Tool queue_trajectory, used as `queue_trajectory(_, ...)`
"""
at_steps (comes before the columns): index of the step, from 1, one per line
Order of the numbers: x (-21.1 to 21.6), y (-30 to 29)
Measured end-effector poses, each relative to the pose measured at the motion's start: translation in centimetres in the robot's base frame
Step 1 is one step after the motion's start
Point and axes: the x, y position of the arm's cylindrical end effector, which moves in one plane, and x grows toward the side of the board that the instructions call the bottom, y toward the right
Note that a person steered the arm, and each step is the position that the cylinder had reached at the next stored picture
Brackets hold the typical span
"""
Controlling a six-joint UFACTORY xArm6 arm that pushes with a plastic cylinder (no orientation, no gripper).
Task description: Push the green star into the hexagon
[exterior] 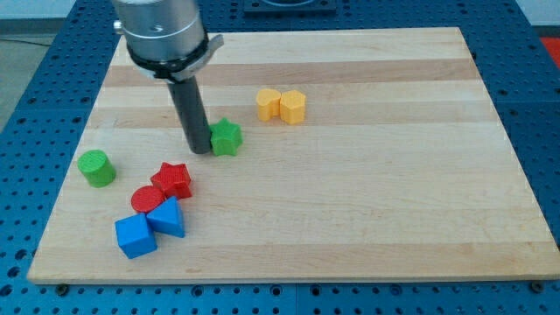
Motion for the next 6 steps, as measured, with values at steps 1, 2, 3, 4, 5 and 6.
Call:
queue_trajectory(1, -0.1, 2.4)
queue_trajectory(2, -0.3, 4.0)
queue_trajectory(3, -1.1, 4.9)
queue_trajectory(4, -1.0, 5.5)
queue_trajectory(5, 0.3, 5.9)
queue_trajectory(6, 0.4, 6.4)
